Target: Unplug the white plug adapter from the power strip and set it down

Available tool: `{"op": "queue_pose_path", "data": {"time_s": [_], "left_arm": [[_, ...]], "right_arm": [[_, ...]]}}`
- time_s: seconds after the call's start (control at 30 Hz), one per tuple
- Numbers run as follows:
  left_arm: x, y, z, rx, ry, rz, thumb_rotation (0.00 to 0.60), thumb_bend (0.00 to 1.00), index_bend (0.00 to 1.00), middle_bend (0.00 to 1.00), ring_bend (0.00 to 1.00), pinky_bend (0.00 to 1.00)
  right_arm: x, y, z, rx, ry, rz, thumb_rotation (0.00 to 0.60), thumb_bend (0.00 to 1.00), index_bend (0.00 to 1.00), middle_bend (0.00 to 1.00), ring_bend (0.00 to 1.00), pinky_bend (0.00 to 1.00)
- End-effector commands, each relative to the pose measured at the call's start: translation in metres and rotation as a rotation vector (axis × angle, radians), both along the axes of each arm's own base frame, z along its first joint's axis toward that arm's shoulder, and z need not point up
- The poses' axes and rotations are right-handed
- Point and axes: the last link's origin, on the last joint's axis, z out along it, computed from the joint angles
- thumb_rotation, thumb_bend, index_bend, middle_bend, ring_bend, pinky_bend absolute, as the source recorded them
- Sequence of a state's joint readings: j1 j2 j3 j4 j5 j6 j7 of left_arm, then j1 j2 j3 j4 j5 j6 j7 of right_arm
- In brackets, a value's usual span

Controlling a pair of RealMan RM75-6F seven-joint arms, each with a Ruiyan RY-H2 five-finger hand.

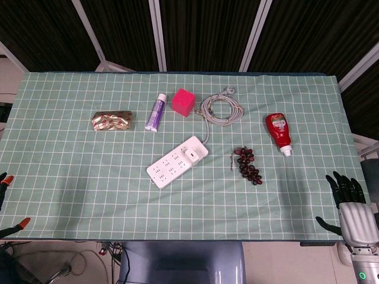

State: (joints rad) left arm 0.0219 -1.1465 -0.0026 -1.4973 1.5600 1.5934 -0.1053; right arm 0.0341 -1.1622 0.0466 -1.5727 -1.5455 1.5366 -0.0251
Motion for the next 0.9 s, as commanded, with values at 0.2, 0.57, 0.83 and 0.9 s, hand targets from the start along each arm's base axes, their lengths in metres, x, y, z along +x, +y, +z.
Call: {"op": "queue_pose_path", "data": {"time_s": [0.2,0.57,0.83,0.9], "left_arm": [[0.001,0.001,-0.001,-0.004,0.000,-0.003,0.600,0.00,0.00,0.00,0.00,0.00],[0.011,0.011,-0.010,-0.034,-0.003,-0.042,0.600,0.02,0.00,0.00,0.00,0.00],[0.062,0.045,-0.024,-0.097,0.037,-0.205,0.600,0.34,0.00,0.00,0.00,0.06],[0.078,0.054,-0.030,-0.121,0.047,-0.240,0.600,0.40,0.00,0.00,0.00,0.07]], "right_arm": [[0.000,0.000,0.000,-0.002,-0.002,0.000,0.600,0.14,0.00,0.00,0.00,0.00],[-0.001,-0.002,-0.003,0.007,-0.002,-0.012,0.600,0.14,0.00,0.00,0.00,0.00],[0.005,-0.013,-0.002,0.009,0.008,-0.005,0.600,0.14,0.00,0.00,0.00,0.00],[0.010,-0.017,-0.002,0.011,0.010,0.006,0.600,0.14,0.00,0.00,0.00,0.00]]}}
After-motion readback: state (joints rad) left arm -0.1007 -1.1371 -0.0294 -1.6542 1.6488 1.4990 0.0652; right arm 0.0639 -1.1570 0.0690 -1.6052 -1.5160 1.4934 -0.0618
